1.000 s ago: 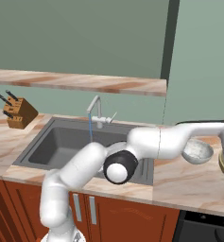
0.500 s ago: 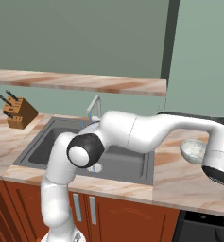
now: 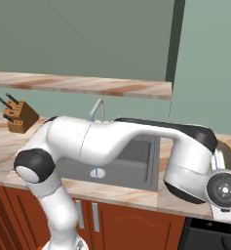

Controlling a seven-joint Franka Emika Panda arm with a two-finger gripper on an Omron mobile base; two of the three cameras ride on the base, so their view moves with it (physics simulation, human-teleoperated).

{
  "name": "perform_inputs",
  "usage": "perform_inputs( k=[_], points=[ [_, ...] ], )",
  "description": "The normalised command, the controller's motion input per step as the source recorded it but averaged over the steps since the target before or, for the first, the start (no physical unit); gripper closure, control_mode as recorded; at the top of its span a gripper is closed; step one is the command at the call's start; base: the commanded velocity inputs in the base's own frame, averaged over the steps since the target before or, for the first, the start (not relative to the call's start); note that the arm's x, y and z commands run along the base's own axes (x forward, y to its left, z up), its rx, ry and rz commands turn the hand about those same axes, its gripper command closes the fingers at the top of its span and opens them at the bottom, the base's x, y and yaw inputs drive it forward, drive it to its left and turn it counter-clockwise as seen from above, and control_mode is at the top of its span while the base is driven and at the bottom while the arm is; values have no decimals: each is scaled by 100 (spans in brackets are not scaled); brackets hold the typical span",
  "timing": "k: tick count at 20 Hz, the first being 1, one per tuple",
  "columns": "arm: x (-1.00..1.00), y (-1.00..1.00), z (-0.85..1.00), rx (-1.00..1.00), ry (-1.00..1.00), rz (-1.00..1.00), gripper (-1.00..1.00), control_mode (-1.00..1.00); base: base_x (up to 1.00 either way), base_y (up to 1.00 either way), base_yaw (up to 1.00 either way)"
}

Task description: Rinse each bowl for a few seconds and place them down in the sink or on the counter.

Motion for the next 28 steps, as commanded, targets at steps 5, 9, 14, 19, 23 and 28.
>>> perform_inputs(
  k=[5, 9, 14, 19, 23, 28],
  points=[
    [-41, 42, 56, -26, 23, 30, 100, -100, 0, 0, 0],
    [-27, 41, 29, -20, 37, 25, 100, -100, 0, 0, 0],
    [-4, 50, 31, -10, 42, 17, 100, -100, 0, 0, 0],
    [35, 53, 22, 0, 33, 5, 100, -100, 0, 0, 0],
    [32, 50, 3, 0, 16, 0, 100, -100, 0, 0, 0],
    [32, 49, -7, 0, 12, 0, 100, -100, 0, 0, 0]
  ],
)
